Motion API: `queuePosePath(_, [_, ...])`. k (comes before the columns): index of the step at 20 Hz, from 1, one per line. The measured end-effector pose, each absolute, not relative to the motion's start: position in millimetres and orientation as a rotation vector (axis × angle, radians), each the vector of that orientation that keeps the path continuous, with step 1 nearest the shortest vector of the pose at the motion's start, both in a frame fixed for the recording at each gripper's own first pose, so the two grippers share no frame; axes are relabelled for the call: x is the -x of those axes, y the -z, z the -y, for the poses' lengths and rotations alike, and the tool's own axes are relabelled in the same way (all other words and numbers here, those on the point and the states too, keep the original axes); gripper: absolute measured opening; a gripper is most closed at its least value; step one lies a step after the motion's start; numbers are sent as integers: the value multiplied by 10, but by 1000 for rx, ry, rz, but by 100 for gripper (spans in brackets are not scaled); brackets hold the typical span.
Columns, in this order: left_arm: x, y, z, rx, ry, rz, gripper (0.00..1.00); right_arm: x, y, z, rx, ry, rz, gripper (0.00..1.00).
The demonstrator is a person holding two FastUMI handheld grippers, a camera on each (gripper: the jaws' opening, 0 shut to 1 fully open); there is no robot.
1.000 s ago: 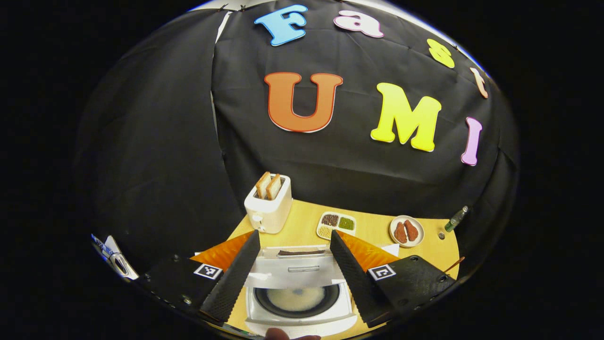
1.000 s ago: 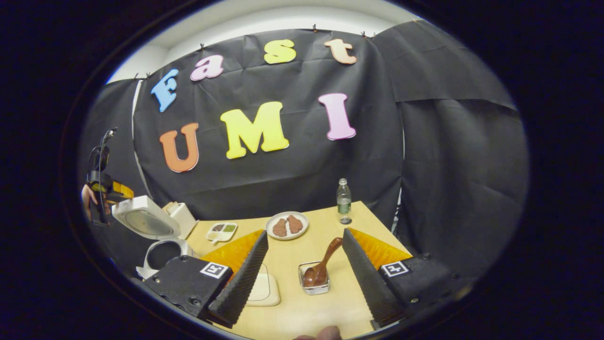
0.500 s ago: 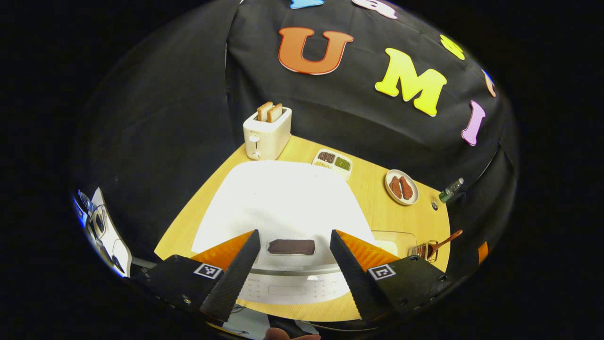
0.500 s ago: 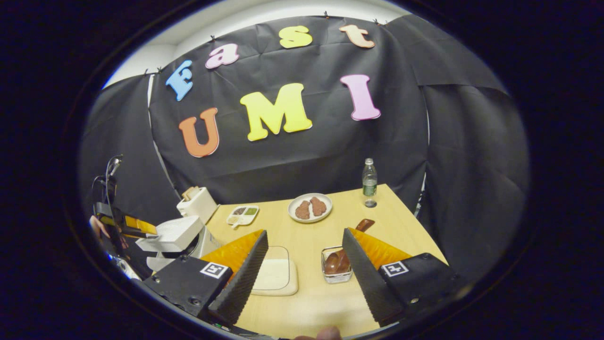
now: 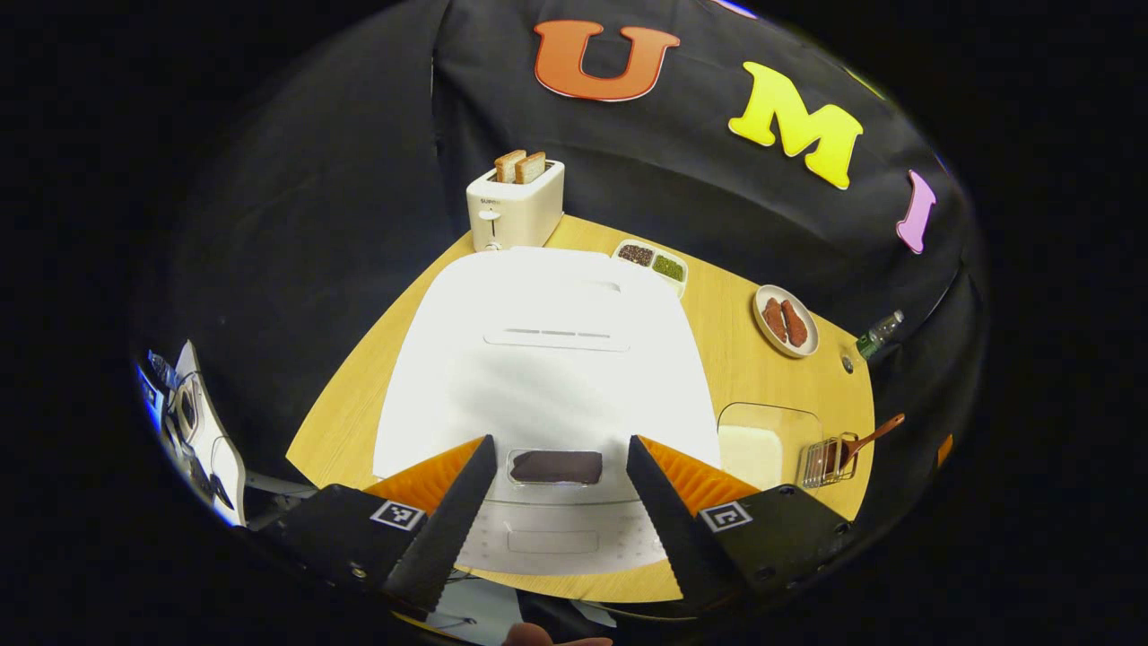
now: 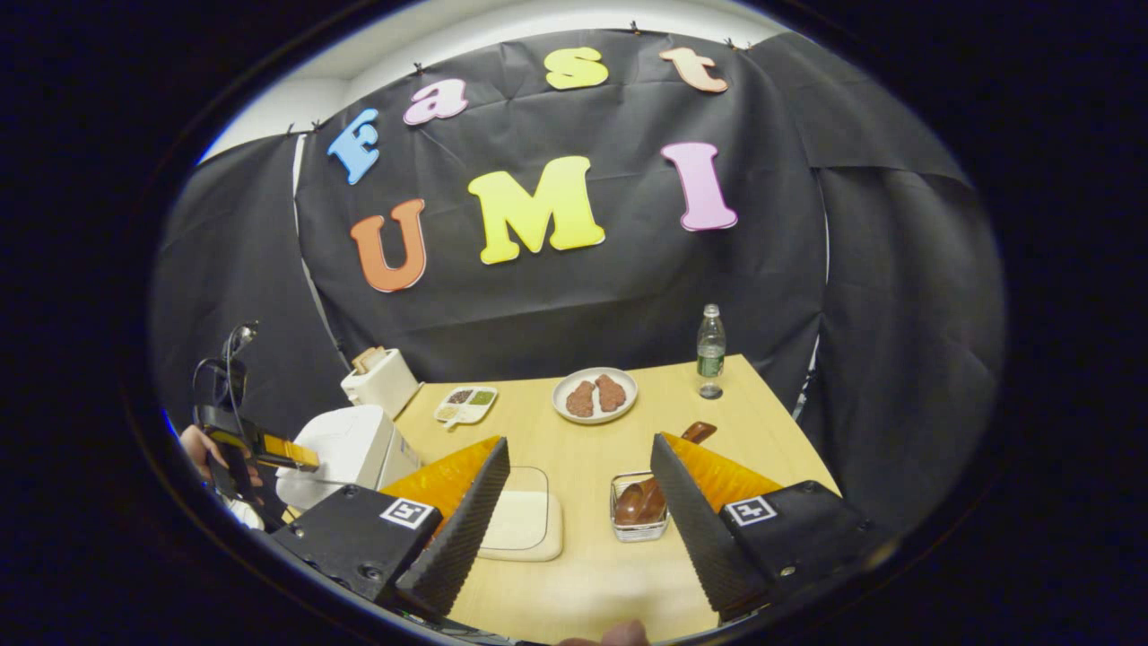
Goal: Close the left gripper, press the button to open the rice cooker; take a wooden spoon from the chopstick holder with the right hand, scoop a spoonful of rice and pour it into the rice cooker, then put the wooden spoon back into the chopstick holder.
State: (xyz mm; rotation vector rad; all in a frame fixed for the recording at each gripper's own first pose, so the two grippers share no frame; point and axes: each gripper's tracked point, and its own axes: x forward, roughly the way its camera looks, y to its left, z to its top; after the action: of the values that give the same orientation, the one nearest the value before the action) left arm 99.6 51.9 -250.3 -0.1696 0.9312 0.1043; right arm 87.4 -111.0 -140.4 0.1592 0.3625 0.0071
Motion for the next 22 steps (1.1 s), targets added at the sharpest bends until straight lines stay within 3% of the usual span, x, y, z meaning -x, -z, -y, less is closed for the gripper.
queuePosePath(7, [-959, 2599, -547, 122, -131, -949, 97, -974, 1406, 1075, -158, -49, -372, 99])
queuePosePath(16, [-1032, 2535, -559, 69, -161, -839, 95, -1093, 1430, 1019, -156, -145, -374, 100])
queuePosePath(22, [-1056, 1967, -518, 94, -159, -693, 94, -1101, 1147, 962, -119, -142, -300, 100])
